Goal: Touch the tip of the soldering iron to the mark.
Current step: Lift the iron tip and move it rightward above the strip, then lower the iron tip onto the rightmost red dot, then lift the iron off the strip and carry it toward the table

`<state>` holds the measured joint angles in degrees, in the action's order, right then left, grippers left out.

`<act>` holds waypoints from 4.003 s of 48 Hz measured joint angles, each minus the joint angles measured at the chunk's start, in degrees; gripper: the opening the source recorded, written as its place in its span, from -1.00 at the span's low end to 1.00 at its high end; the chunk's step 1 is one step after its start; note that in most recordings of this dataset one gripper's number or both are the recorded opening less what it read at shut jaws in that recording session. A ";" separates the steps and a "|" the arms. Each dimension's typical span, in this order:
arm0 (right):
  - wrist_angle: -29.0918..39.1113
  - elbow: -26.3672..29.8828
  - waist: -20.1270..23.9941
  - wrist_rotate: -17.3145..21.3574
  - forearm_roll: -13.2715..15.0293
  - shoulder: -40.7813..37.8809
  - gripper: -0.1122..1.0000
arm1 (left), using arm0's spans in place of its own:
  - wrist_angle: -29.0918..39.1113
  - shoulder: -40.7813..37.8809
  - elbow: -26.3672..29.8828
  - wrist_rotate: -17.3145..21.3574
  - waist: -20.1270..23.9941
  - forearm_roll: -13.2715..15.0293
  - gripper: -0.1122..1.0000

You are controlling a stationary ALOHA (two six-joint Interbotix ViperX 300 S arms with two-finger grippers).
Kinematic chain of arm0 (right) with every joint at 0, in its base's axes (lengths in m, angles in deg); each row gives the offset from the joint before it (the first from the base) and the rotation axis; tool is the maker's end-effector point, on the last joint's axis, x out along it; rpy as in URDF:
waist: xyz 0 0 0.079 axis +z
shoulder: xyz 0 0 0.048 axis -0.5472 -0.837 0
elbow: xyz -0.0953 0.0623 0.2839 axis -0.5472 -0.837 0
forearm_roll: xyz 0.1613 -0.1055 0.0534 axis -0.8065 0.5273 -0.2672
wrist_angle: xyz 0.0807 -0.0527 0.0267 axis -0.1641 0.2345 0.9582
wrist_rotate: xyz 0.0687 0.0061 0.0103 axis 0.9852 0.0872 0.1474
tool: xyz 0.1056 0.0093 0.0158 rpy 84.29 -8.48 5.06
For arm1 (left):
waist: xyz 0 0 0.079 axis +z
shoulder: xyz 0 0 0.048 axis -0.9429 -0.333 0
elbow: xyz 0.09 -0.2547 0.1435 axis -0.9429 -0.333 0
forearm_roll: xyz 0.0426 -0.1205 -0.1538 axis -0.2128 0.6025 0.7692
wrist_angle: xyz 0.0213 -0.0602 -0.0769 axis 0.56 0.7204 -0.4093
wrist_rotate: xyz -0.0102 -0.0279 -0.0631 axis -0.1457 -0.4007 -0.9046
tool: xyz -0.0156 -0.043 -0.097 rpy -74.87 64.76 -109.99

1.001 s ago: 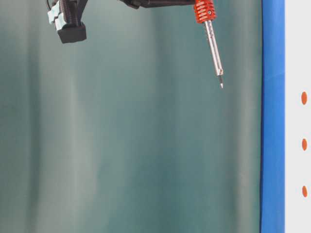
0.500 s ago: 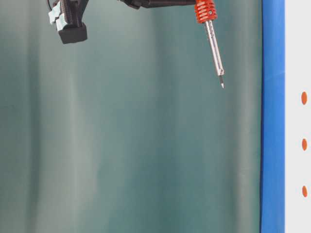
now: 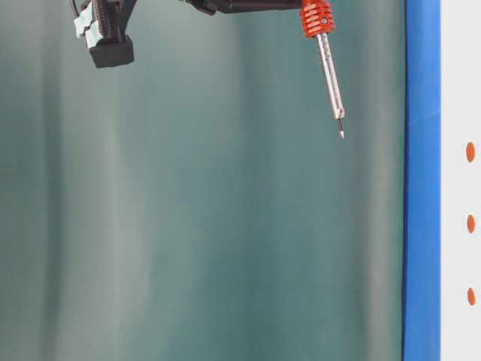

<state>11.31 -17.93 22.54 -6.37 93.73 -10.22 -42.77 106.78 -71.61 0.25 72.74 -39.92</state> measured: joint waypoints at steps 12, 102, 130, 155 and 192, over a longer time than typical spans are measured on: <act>-1.05 -0.26 0.00 0.00 -0.26 -1.67 -0.68 | 0.09 0.00 0.00 0.00 0.00 0.00 -0.77; -11.87 -3.16 -1.14 -0.09 -0.88 -16.00 -0.68 | 0.00 0.00 0.00 0.00 0.00 0.00 -0.77; -11.87 -3.16 -1.05 -0.26 -0.88 -16.00 -0.68 | 0.00 0.00 0.00 0.00 0.00 0.00 -0.77; -12.22 -3.43 -1.14 -0.26 -1.05 -15.82 -0.68 | 0.00 0.00 0.00 0.00 0.00 0.00 -0.77; 0.00 2.11 -1.14 0.09 0.35 -3.25 -0.68 | -0.44 0.00 0.00 0.00 0.00 0.00 -0.77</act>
<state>11.31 -15.82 21.40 -6.28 94.08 -13.47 -43.21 106.78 -71.61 0.25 72.74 -39.92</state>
